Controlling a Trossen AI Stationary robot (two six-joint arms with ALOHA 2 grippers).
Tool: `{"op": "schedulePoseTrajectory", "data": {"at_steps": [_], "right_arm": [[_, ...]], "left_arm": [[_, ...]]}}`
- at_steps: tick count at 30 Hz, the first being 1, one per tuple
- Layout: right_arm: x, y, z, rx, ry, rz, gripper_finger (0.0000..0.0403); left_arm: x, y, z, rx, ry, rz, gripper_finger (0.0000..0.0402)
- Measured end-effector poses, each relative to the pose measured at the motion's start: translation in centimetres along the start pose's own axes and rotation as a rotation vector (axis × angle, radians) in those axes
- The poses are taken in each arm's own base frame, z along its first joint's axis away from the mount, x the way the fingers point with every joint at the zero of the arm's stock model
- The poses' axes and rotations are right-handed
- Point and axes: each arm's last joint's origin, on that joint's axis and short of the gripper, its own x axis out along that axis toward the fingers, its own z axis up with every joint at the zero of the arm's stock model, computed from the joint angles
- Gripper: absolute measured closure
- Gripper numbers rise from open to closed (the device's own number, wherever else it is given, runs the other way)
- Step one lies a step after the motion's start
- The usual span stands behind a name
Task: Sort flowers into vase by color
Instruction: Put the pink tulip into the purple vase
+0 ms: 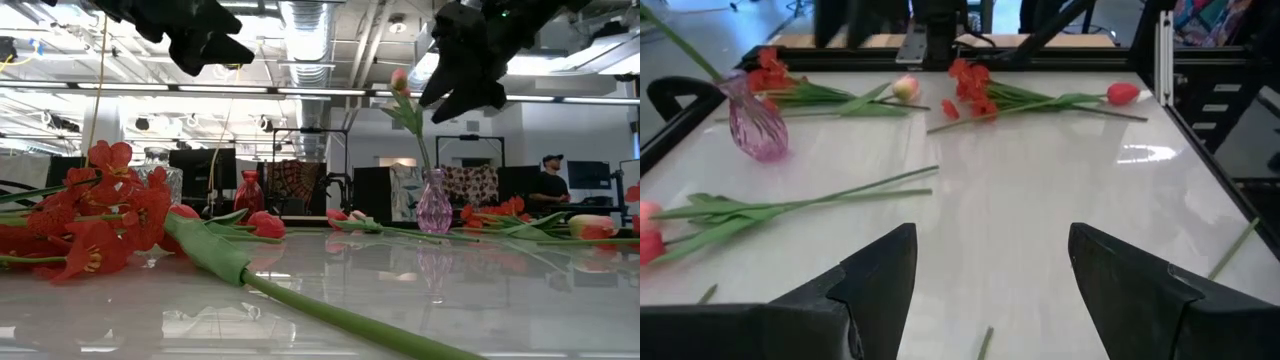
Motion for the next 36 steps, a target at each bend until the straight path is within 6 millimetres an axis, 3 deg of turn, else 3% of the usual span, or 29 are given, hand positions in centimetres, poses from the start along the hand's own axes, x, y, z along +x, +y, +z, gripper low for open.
{"op": "schedulePoseTrajectory", "data": {"at_steps": [7,17,21,32,36], "right_arm": [[3.4,3.0,-2.0,-0.079,0.064,0.035,0.0143],[8.1,4.2,-3.3,-0.134,0.098,0.003,0.0143],[8.8,5.6,-3.2,-0.196,0.107,0.023,0.0143],[9.3,12.3,-2.8,-0.407,0.069,0.148,0.0143],[9.7,13.7,-2.9,-0.436,0.066,0.169,0.0143]], "left_arm": [[0.0,0.0,-0.3,0.010,0.029,0.003,0.0152],[0.0,0.1,-0.4,0.014,0.042,0.005,0.0152],[0.0,0.1,-0.7,0.008,0.068,0.007,0.0152],[-0.4,0.0,-2.4,-0.053,0.253,-0.030,0.0152],[-0.5,-0.3,-2.6,-0.082,0.296,-0.119,0.0152]]}}
